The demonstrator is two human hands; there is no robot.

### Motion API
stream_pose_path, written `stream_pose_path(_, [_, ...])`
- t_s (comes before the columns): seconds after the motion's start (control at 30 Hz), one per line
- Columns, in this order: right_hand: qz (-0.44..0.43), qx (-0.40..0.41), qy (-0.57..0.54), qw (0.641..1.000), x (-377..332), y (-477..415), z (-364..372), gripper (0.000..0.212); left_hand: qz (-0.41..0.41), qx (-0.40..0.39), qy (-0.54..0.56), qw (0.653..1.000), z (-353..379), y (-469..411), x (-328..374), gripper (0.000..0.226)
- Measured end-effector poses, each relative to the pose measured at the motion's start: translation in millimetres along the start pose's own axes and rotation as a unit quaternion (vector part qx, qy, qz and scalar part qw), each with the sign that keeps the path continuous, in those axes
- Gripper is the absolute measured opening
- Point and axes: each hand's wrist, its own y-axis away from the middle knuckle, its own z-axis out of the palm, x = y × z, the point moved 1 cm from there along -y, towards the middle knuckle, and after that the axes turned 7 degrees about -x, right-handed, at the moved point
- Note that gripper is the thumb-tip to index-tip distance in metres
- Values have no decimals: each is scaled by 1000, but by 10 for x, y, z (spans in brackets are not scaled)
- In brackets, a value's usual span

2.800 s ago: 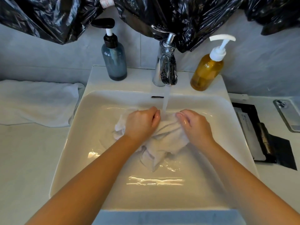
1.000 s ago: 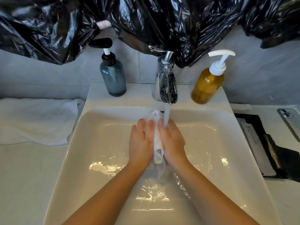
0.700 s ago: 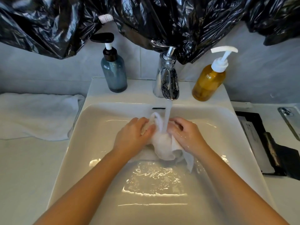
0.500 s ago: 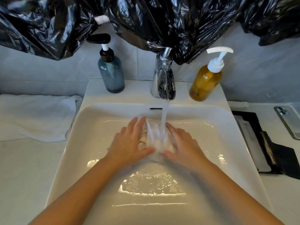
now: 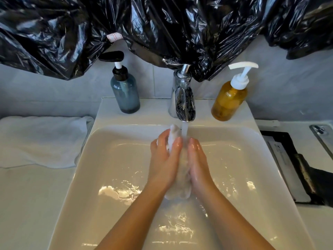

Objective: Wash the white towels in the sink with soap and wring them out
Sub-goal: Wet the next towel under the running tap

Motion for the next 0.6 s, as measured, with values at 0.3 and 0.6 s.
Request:
stream_pose_path(0.3, [-66, 111, 84, 988, 15, 22, -64, 36, 33, 95, -97, 990, 33, -86, -123, 38])
stream_pose_path(0.6, [-102, -145, 415, 892, -165, 31, -739, 41, 125, -65, -374, 917, -551, 25, -303, 48])
